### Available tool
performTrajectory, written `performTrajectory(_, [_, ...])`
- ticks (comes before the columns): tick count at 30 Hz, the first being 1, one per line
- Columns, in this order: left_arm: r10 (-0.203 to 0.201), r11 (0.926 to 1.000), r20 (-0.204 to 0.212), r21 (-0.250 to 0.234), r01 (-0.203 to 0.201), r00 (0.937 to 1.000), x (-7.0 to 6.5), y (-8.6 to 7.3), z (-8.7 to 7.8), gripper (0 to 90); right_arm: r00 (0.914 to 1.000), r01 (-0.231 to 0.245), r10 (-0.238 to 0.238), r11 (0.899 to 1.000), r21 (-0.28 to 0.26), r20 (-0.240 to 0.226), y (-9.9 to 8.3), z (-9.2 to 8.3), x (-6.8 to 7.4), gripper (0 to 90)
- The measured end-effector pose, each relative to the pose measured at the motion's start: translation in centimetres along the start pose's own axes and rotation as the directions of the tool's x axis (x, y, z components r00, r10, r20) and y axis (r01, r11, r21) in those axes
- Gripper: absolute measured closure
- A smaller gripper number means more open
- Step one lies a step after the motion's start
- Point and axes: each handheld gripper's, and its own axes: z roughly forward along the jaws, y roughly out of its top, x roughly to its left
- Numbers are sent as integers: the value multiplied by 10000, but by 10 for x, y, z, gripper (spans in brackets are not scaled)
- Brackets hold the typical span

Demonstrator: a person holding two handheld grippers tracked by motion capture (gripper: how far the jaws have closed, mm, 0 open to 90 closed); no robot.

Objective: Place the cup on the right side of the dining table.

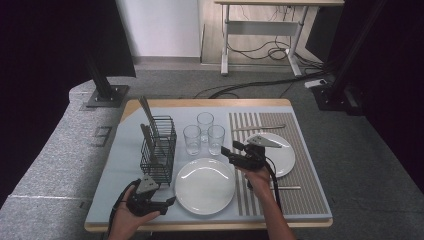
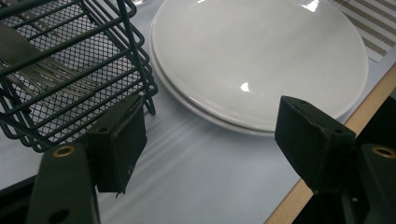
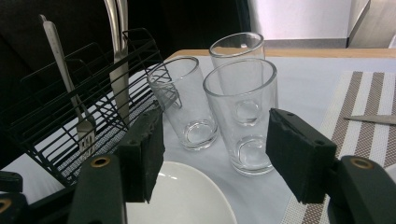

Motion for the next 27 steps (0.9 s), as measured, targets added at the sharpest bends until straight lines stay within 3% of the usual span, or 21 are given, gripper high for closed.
performTrajectory(13, [-1, 10000, 3, -26, 1, 10000, 0, 0, -1, 252, 9999, 64, -66, 9998, 198, 116, 4, 12, 1, 359])
performTrajectory(27, [-10, 10000, 4, -13, 10, 10000, 0, 0, 0, 252, 9981, 24, -58, 9985, 549, 614, 4, 26, 0, 328])
